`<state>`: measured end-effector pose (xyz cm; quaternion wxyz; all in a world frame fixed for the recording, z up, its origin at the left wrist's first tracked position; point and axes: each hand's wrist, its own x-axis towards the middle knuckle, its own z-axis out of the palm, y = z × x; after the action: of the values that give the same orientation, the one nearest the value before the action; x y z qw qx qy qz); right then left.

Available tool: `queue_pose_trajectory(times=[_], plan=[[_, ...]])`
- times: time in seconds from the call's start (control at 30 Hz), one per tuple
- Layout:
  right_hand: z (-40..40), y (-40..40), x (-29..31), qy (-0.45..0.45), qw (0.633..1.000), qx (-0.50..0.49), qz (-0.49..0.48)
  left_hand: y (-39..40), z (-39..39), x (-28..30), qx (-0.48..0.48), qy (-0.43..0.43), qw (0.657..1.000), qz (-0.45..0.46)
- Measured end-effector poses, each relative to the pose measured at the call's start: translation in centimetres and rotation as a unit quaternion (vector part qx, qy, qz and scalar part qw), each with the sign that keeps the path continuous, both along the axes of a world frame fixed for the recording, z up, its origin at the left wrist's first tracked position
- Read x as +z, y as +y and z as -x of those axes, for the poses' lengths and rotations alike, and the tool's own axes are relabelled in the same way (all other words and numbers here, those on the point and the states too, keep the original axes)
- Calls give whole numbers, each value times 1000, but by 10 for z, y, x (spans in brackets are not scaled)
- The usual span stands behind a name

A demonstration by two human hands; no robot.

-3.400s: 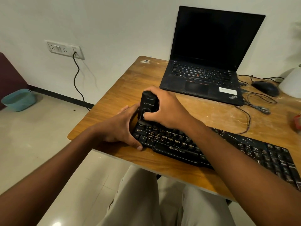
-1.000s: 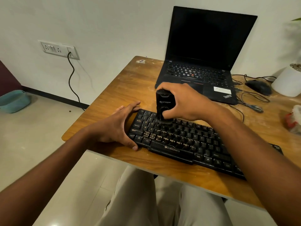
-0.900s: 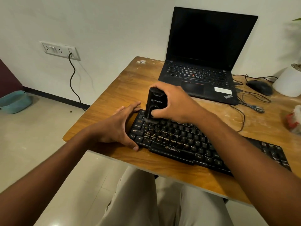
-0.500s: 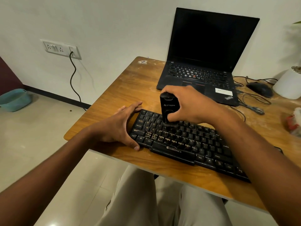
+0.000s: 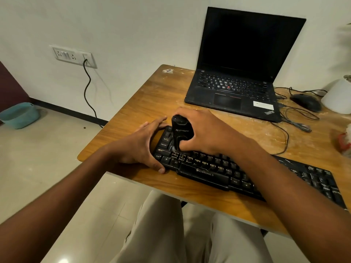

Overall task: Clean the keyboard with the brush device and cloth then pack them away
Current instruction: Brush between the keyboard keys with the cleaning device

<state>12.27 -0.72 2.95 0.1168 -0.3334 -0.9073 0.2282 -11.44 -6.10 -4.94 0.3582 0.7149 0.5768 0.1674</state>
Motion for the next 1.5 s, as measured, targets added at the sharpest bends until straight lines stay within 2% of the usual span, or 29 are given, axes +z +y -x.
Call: queue_pose_trajectory(times=[0.1, 0.17, 0.27, 0.33, 0.47, 0.67, 0.73, 0.87, 0.93, 1.0, 1.13, 1.2, 1.37, 1.5], plan=[[-9, 7, 13, -57, 998, -4, -12, -1, 0, 1, -2, -3, 1000, 7], [-9, 8, 13, -9, 1000, -14, 2, 0, 0, 0, -1, -5, 1000, 10], [4, 4, 2, 114, 993, -34, 17, 1, 0, 0, 1, -6, 1000, 4], [16, -1, -7, 148, 988, -27, 26, 3, 0, -1, -1, -7, 1000, -10], [16, -1, -16, 92, 995, 1, 31, 3, 1, -4, -3, -2, 1000, -16], [-28, 4, 7, -36, 999, -15, 34, 0, 0, 0, 6, -2, 1000, 14], [-31, 5, 12, -9, 999, -26, 42, 0, 0, 0, 9, -1, 1000, 13], [-12, 1, 2, 120, 992, -33, 31, 0, -1, 1, 4, 1, 1000, 13], [-7, -2, -10, 128, 991, -15, 35, -1, -1, 1, 3, 1, 1000, 12], [-13, -2, -14, 107, 993, -7, 45, -1, -1, 1, 5, 2, 1000, 13], [-39, 6, 3, -18, 999, -28, 36, 0, -1, 2, 5, 5, 1000, 16], [-44, 9, 11, -47, 998, -34, 16, 0, -1, 1, 5, 3, 1000, 15], [-24, 4, 2, 112, 992, -49, 33, -1, -1, 2, 5, 3, 1000, 16], [-17, -4, -17, 117, 992, -26, 39, 0, -2, 3, 12, 7, 1000, 16]])
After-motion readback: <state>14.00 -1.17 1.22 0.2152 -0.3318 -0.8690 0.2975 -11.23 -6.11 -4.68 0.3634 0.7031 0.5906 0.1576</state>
